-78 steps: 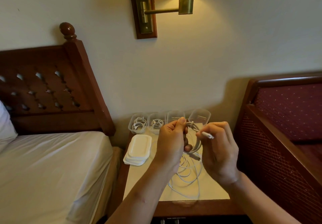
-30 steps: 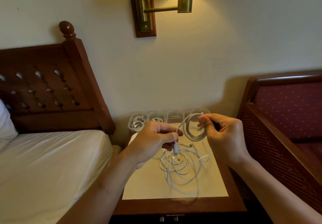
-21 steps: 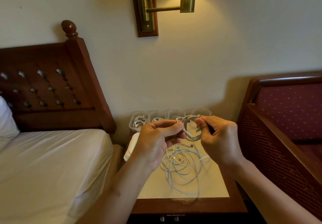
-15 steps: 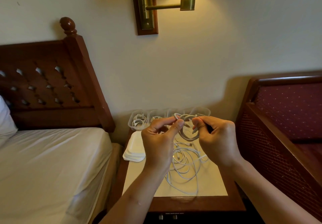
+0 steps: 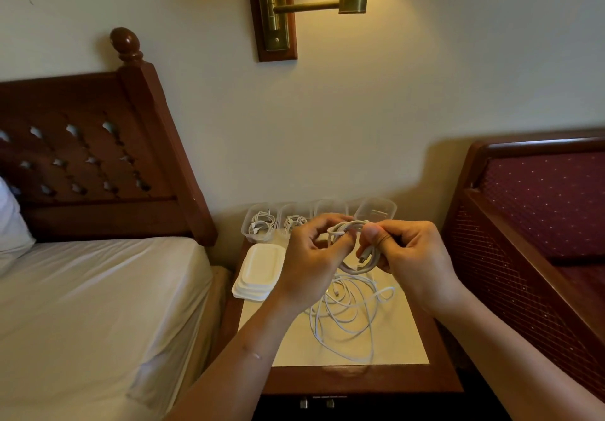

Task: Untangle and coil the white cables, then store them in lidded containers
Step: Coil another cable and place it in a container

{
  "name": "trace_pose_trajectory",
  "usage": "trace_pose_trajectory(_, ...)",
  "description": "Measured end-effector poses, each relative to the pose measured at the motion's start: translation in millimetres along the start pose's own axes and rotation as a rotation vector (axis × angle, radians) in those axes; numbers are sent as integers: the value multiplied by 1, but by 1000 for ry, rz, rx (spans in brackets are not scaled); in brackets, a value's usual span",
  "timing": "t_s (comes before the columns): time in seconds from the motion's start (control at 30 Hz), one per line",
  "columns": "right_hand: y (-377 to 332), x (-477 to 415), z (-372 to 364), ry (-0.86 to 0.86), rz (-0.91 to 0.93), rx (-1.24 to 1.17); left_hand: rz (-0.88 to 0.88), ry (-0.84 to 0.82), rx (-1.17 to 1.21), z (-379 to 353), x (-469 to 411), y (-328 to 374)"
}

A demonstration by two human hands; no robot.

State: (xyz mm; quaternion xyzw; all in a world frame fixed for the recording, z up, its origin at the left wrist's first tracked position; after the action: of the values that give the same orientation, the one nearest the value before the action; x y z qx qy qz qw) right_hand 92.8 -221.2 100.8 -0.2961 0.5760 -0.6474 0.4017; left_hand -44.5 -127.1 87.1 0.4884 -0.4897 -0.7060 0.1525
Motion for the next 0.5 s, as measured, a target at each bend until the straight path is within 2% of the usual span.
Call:
trace_pose_trajectory(0.13,0,-2,5,2,-54,-76,-23,-146,39,2,4,2)
trace_pose_trajectory(0.3,0,-4,8,-6,-145,-163,20,-272,238,15,0,2)
trace_pose_trajectory(0.43,0,1,3,-82,-171,-217,51,-364,154,20,-7,-2)
trace_pose_trajectory(0.5,1,3,0,-112,-186,-227,0,-420,32,23,-10,-5)
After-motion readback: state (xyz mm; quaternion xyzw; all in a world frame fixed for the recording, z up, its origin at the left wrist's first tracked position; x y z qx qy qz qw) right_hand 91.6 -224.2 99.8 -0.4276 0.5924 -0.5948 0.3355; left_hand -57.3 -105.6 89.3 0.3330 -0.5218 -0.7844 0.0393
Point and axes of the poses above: each hand's wrist, its own x-axis away from the middle knuckle, its own z-axis out of the back of the hand, y = z × x, the point moved 1 cm from there along -x, towards the middle knuckle, and after that the axes turned 15 degrees about -z, right-handed, at the moved point
